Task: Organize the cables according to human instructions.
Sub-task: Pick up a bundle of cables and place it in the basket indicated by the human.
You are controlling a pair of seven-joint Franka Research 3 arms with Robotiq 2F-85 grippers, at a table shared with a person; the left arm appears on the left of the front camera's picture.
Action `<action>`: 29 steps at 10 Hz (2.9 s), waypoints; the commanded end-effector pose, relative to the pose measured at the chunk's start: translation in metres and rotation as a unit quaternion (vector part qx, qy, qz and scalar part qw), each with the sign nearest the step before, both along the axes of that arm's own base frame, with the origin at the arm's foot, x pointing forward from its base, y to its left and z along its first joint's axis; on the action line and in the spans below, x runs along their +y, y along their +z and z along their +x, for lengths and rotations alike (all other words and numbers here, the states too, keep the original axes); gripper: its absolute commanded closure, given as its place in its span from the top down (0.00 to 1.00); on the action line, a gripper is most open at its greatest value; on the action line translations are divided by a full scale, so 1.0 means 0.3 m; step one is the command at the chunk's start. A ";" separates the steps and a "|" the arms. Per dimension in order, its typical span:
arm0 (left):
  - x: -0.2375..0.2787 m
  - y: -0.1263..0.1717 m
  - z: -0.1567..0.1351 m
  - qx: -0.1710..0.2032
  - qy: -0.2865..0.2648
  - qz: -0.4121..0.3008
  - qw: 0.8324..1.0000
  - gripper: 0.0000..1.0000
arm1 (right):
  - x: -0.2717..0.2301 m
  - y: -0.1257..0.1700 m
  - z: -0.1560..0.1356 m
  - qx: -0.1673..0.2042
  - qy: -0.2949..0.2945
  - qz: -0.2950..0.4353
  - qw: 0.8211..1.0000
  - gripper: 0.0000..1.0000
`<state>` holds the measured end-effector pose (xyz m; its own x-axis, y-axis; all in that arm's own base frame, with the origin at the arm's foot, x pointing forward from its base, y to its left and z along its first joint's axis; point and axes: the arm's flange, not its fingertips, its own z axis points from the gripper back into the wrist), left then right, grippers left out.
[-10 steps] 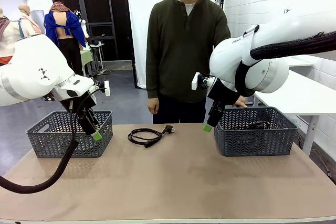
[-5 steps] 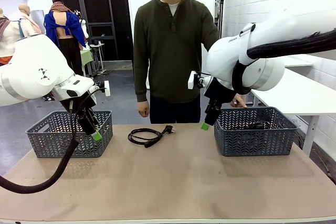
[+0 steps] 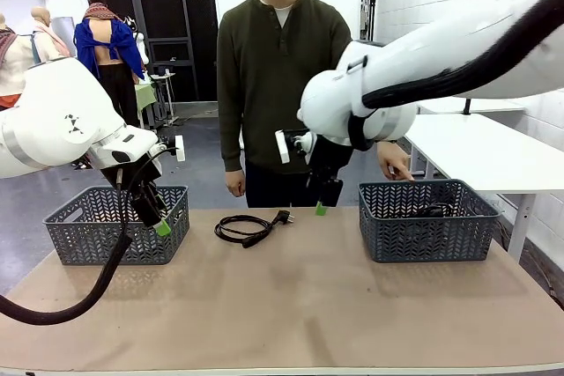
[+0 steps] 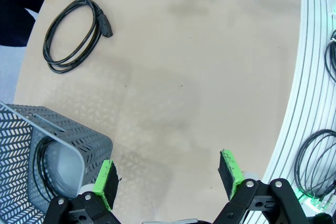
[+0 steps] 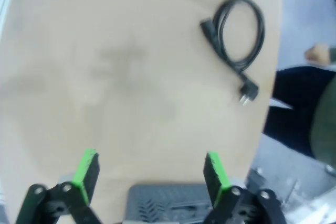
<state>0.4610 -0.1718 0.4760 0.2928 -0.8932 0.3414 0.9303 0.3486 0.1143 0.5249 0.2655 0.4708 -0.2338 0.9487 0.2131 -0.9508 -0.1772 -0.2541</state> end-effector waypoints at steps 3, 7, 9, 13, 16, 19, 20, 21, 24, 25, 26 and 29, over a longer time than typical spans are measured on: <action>0.001 0.002 -0.001 -0.001 0.002 0.001 1.000 1.00 | 0.122 -0.101 0.115 -0.039 0.098 -0.047 0.993 1.00; 0.001 0.002 -0.001 -0.001 0.002 0.001 1.000 1.00 | 0.202 -0.152 0.148 -0.041 0.073 -0.048 0.995 1.00; 0.001 0.002 -0.001 -0.001 0.002 0.001 1.000 1.00 | 0.184 -0.150 0.135 -0.034 0.095 -0.044 0.994 1.00; 0.001 0.002 -0.001 -0.001 0.002 0.001 1.000 1.00 | 0.184 -0.150 0.135 -0.034 0.095 -0.044 0.994 1.00; 0.001 0.002 -0.001 -0.001 0.002 0.001 1.000 1.00 | 0.195 -0.152 0.143 -0.032 0.089 -0.036 0.995 1.00; 0.001 0.002 -0.001 -0.001 0.002 0.001 1.000 1.00 | 0.252 -0.181 0.190 -0.036 0.105 -0.034 0.993 1.00; 0.001 0.002 -0.001 -0.001 0.002 0.001 1.000 1.00 | 0.270 -0.191 0.203 -0.037 0.111 -0.035 0.993 1.00; 0.001 0.002 -0.001 -0.001 0.002 0.001 1.000 1.00 | 0.292 -0.203 0.223 -0.040 0.119 -0.036 0.991 1.00; 0.001 0.002 -0.001 -0.001 0.002 0.001 1.000 1.00 | 0.347 -0.256 0.279 -0.030 0.140 -0.042 0.989 1.00; 0.001 0.002 -0.001 -0.001 0.002 0.001 1.000 1.00 | 0.363 -0.276 0.294 -0.031 0.149 -0.043 0.987 1.00; 0.001 0.002 -0.001 -0.001 0.002 0.001 1.000 1.00 | 0.386 -0.296 0.309 -0.024 0.157 -0.046 0.986 1.00; 0.001 0.002 -0.001 -0.001 0.002 0.001 1.000 1.00 | 0.423 -0.356 0.346 -0.007 0.170 -0.059 0.984 1.00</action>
